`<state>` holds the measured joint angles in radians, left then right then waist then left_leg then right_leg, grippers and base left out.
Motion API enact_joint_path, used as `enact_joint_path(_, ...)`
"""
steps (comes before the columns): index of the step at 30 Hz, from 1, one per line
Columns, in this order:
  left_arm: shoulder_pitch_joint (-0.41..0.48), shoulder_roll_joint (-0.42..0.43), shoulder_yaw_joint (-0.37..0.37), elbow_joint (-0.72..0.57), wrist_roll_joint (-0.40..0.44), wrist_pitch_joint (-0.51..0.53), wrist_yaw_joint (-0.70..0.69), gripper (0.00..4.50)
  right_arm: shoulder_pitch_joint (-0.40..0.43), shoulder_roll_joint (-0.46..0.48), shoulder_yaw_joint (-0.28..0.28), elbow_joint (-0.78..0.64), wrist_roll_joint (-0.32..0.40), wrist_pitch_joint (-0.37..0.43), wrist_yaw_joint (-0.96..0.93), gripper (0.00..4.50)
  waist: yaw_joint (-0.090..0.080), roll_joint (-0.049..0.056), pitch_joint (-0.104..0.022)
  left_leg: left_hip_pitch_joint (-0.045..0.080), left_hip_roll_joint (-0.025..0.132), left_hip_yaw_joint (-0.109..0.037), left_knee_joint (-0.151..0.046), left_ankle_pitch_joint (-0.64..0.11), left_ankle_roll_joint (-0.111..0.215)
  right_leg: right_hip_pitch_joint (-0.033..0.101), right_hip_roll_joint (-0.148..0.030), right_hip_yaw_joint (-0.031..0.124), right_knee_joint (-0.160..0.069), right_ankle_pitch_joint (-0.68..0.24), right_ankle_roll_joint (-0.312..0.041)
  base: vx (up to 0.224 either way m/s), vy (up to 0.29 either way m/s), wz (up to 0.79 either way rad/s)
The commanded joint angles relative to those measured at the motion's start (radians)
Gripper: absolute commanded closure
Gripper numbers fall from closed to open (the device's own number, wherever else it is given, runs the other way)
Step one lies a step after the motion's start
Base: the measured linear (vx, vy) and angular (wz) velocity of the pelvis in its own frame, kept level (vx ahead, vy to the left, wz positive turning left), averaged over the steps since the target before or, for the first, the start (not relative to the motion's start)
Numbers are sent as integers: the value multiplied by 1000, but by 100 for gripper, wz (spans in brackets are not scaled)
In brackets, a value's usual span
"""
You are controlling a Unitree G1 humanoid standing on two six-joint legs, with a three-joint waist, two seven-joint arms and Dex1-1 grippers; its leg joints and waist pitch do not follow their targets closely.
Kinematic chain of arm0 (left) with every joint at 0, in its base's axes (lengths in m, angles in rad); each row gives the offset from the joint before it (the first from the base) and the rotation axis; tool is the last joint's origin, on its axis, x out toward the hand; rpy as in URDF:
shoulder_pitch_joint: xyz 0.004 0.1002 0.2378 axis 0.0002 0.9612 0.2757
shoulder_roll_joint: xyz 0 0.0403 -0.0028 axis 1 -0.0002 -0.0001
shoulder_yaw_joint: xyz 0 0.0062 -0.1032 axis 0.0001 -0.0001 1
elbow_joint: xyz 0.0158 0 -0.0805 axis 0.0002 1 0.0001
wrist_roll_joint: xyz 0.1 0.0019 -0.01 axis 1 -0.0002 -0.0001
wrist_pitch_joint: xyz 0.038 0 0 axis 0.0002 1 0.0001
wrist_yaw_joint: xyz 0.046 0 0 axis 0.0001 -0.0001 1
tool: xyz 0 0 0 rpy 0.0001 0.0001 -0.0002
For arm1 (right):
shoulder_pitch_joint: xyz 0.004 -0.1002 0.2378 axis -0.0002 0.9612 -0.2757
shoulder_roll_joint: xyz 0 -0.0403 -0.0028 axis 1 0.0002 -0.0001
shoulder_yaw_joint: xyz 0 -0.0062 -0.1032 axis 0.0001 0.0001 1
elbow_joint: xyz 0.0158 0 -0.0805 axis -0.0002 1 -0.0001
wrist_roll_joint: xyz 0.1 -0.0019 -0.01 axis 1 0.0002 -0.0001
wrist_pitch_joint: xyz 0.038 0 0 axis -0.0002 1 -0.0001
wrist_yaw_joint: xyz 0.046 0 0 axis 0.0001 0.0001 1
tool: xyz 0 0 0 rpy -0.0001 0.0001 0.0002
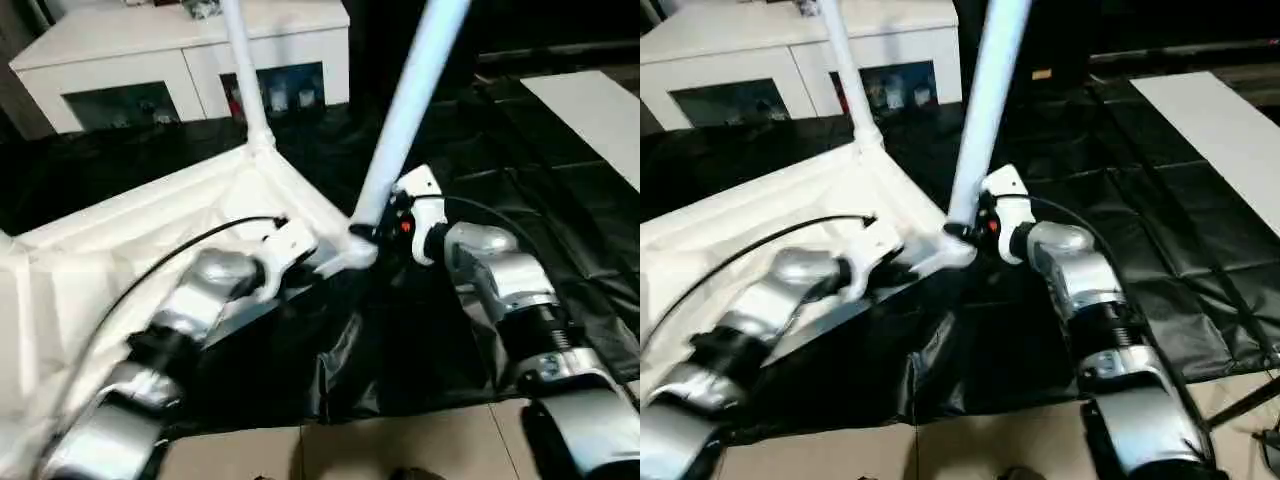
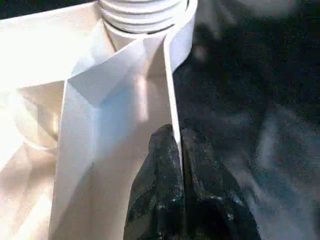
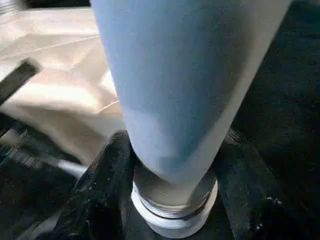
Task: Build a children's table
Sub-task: Rotate leg to tighten
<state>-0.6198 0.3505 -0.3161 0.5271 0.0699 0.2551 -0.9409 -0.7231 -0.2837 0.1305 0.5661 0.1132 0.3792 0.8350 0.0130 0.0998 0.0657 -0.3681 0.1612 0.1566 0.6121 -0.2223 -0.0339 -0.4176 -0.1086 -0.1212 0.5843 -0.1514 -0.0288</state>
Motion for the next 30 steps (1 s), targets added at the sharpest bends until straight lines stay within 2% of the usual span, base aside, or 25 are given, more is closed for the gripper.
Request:
enact_joint_path(1, 23, 32, -56, -64, -2, -16, -109, 450, 20, -11, 45, -9, -9, 23, 64, 251, 11, -18, -84, -3, 61, -14, -62, -46, 147, 72, -55, 52, -45, -182, -238, 0, 0, 0)
enact_joint_path(5, 55, 97, -80, -123, -8, -58, -199, 450, 15, -41, 76, -9, -17, 21, 137, 252, 16, -25, -84, -3, 62, -12, -64, -55, 132, 71, -55, 54, -43, -182, -242, 0, 0, 0)
enact_joint_path(6, 60, 107, -82, -132, -12, -63, -214, 450, 14, -47, 83, -11, -18, 20, 153, 252, 18, -23, -84, -1, 62, -12, -64, -56, 129, 69, -54, 54, -43, -180, -243, 0, 0, 0)
enact_joint_path(7, 68, 120, -75, -149, -24, -61, -233, 450, 14, -59, 101, -22, -14, 28, 192, 252, 19, -30, -85, -1, 63, -11, -65, -58, 122, 70, -54, 55, -42, -176, -243, 0, 0, 0)
enact_joint_path(9, 74, 134, -73, -164, -36, -54, -258, 450, 16, -75, 126, -29, -22, 22, 237, 252, 26, -28, -85, 2, 65, -11, -65, -61, 116, 68, -54, 56, -39, -175, -246, 0, 0, 0)
enact_joint_path(11, 79, 151, -74, -177, -39, -51, -280, 450, 19, -88, 149, -31, -33, 13, 274, 252, 29, -31, -84, 1, 65, -10, -66, -76, 106, 68, -54, 58, -40, -181, -248, 0, 0, 0)
enact_joint_path(16, 79, 164, -76, -184, -37, -56, -287, 450, 24, -96, 180, -21, -55, -8, 299, 253, 32, -35, -80, 4, 63, -10, -72, -159, 52, 67, -56, 62, -48, -254, -232, 0, 0, 0)
enact_joint_path(20, 76, 162, -74, -180, -35, -54, -279, 450, 46, -100, 196, -38, -59, -9, 300, 254, 31, -37, -81, 1, 63, -9, -72, -148, 45, 70, -56, 63, -48, -254, -223, 0, 0, 0)
enact_joint_path(23, 71, 156, -69, -165, -29, -56, -261, 450, 86, -103, 206, -64, -61, -6, 296, 254, 35, -37, -85, 2, 64, -8, -70, -114, 53, 69, -54, 62, -43, -205, -228, 0, 0, 0)
enact_joint_path(25, 70, 152, -63, -159, -29, -56, -249, 450, 106, -98, 198, -69, -58, -15, 281, 254, 36, -34, -86, 2, 63, -8, -69, -111, 55, 69, -54, 62, -42, -192, -232, 0, 0, 0)
enact_joint_path(27, 67, 151, -59, -149, -26, -60, -237, 450, 123, -79, 166, -56, -47, -39, 237, 254, 36, -36, -85, 3, 63, -7, -71, -128, 49, 69, -54, 61, -45, -207, -229, 0, 0, 0)
enact_joint_path(28, 67, 150, -58, -147, -25, -62, -231, 450, 134, -62, 131, -43, -30, -55, 194, 254, 37, -31, -85, 3, 63, -8, -72, -144, 41, 69, -55, 61, -47, -220, -226, 0, 0, 0)
enact_joint_path(30, 70, 147, -54, -150, -28, -60, -225, 450, 147, -42, 84, -28, -4, -62, 144, 254, 33, -34, -81, 8, 63, -7, -79, -214, 20, 67, -54, 60, -58, -289, -210, 0, 0, 0)
